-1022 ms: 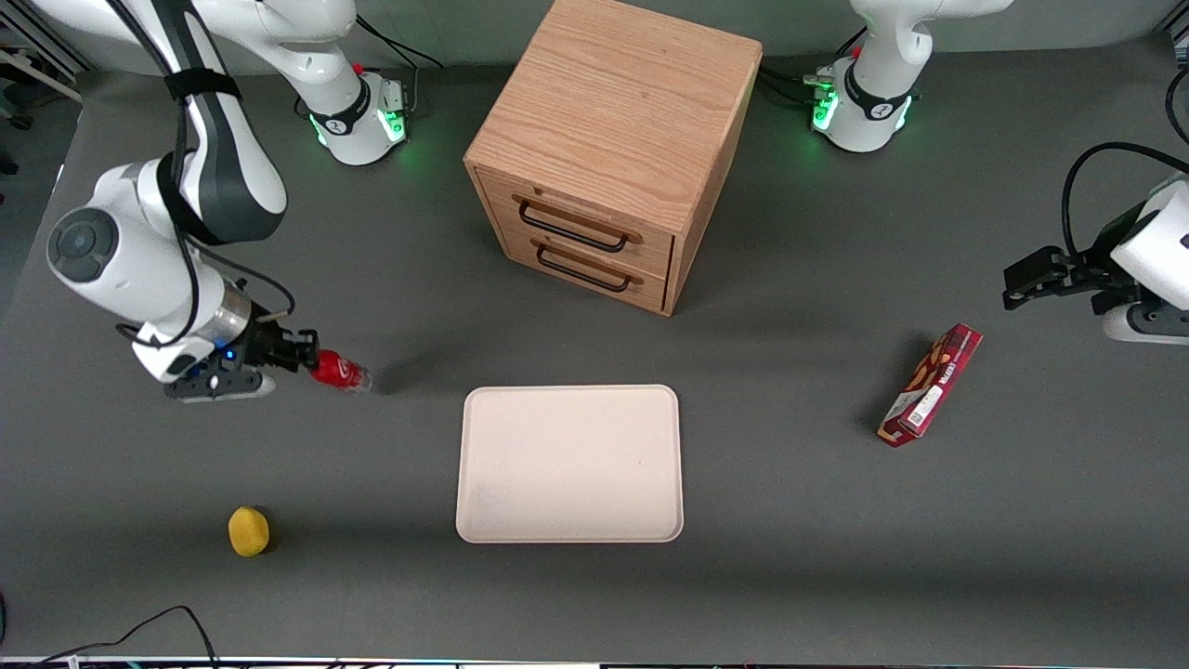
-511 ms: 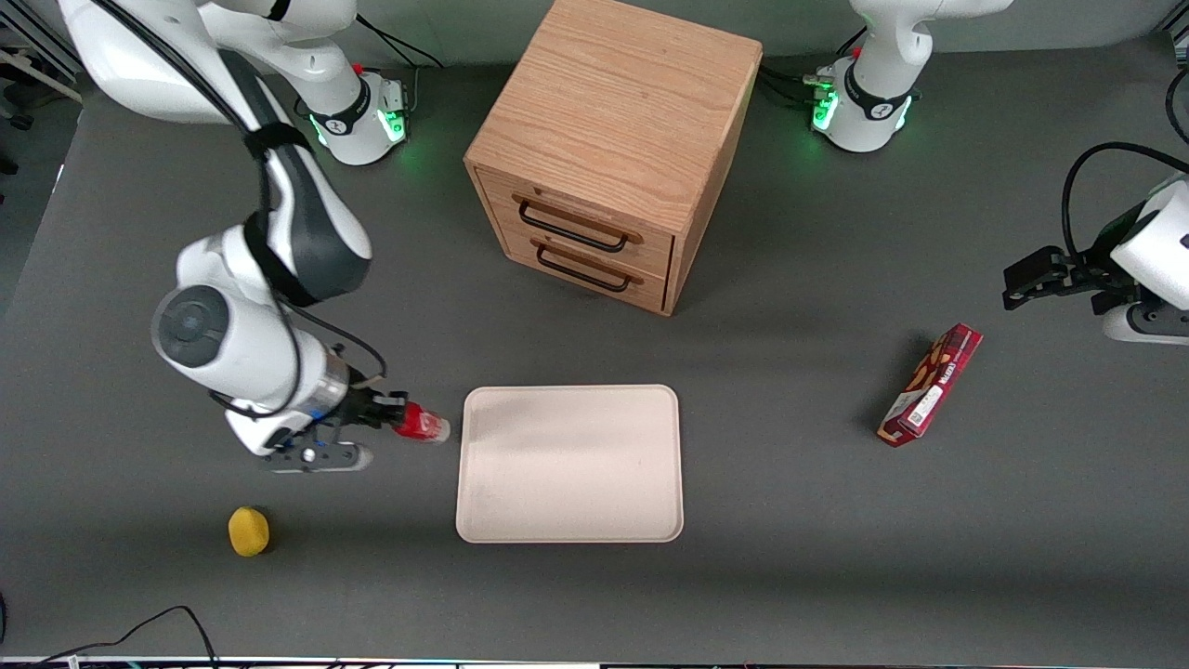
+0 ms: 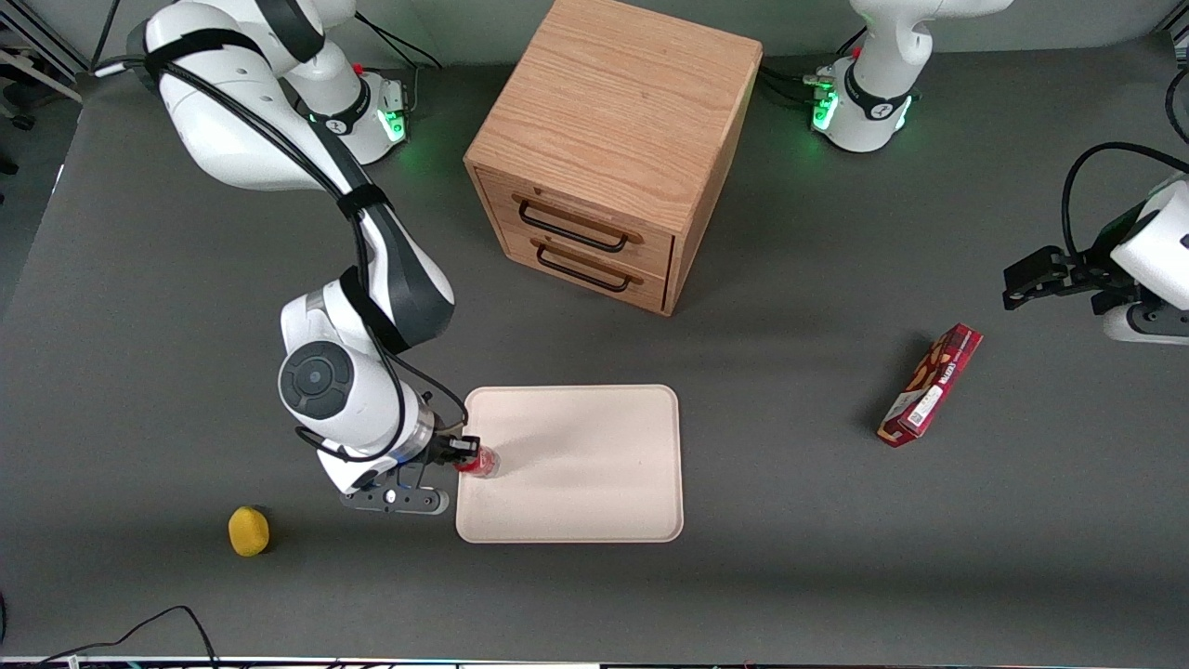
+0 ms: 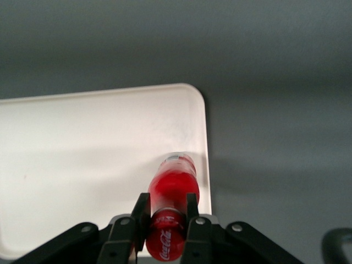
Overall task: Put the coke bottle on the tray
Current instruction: 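Carry the bottle with the right gripper over the cream tray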
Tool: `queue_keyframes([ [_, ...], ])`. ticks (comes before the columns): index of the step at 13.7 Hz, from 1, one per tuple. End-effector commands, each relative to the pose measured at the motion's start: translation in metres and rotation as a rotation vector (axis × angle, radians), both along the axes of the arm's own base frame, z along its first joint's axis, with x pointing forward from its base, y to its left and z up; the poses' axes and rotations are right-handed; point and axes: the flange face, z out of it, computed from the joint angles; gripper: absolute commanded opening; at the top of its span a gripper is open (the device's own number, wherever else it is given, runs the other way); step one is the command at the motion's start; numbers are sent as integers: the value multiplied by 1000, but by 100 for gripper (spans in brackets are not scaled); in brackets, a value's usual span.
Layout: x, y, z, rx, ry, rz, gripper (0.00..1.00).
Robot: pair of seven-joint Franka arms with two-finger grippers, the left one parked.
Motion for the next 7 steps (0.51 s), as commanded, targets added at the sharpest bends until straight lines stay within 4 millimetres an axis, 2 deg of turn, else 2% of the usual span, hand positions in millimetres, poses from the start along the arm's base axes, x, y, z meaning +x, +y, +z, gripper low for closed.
queue_keyframes([
  [1, 7, 10, 15, -20, -62, -23, 0],
  [3, 9, 11, 14, -11, -80, -24, 0],
  [7, 17, 6, -2, -3, -101, -26, 0],
])
